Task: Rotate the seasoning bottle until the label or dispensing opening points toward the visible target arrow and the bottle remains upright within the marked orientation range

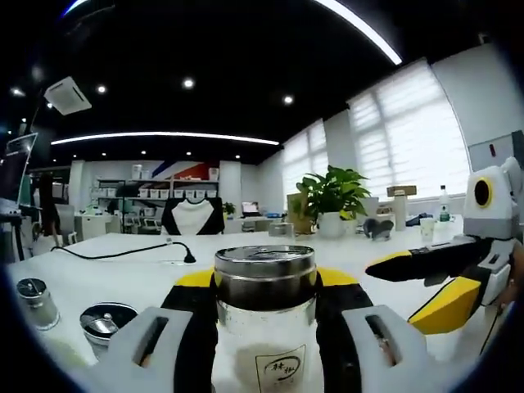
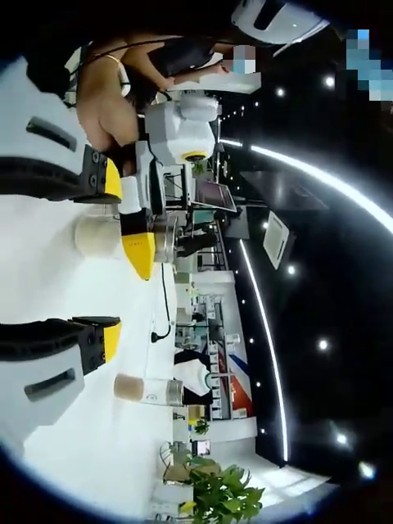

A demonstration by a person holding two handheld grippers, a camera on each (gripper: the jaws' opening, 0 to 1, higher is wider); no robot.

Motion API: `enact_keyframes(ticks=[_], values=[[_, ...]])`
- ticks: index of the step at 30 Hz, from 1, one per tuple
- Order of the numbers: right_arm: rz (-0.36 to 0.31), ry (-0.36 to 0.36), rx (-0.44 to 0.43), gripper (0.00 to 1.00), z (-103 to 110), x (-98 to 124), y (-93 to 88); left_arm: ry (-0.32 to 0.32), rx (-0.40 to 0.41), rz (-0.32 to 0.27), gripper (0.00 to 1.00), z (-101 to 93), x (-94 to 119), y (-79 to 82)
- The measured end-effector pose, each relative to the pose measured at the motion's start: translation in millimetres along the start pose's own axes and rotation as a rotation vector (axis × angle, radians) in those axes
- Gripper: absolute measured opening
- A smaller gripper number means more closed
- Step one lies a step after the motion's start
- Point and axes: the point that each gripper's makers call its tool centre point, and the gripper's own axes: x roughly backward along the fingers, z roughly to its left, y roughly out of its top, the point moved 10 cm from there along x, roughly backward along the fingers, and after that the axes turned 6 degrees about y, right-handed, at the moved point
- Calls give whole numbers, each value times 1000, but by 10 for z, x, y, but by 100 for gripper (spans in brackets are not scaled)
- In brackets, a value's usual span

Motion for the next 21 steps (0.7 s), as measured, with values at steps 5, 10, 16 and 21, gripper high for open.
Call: enact_keyframes(ticks=[5, 10, 16, 21], values=[[1, -2, 1, 54, -9, 5, 9, 2, -8, 1, 47, -38, -18, -41], [-2, -3, 3, 54, -12, 13, 17, 12, -30, -13, 47, -36, -8, -49], [2, 0, -2, 54, 1, 3, 0, 25, -17, -19, 48, -41, 15, -65], [5, 2, -7, 54, 7, -1, -18, 44, -46, -18, 48, -54, 27, -57]])
